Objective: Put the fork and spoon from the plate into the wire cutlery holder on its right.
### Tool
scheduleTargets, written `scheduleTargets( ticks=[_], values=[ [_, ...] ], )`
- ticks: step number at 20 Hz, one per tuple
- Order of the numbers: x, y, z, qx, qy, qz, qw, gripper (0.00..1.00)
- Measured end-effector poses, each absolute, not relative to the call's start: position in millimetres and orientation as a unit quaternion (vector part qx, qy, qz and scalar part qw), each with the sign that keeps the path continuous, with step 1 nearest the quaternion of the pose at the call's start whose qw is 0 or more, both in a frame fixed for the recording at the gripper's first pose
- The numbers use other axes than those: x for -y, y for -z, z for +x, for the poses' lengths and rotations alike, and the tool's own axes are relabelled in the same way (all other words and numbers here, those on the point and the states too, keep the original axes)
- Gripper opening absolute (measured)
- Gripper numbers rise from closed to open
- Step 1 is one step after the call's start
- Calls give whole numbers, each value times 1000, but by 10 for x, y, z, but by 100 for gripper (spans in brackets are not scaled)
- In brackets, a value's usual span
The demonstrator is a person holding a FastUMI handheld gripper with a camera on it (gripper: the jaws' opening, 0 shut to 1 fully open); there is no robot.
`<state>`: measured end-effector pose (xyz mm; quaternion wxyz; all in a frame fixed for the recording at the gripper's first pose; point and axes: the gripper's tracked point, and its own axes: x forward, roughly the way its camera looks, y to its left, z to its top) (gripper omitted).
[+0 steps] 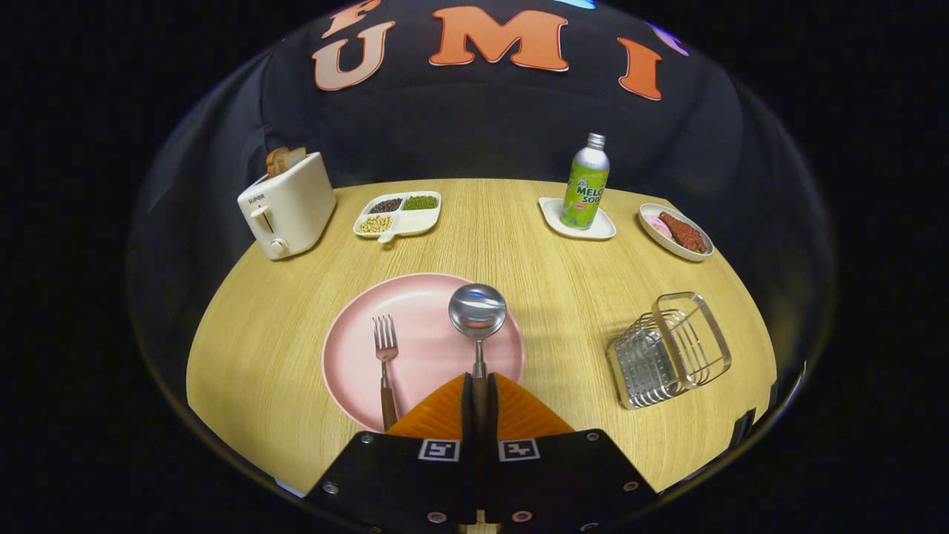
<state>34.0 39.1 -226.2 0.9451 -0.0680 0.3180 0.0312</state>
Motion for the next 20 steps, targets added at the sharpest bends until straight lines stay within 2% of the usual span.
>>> scheduleTargets(
  ticks=[9, 20],
  values=[
    [141, 1638, 158, -299, -6, -76, 951, 4],
    [803, 1478, -156, -355, 22, -79, 931, 5]
  ],
)
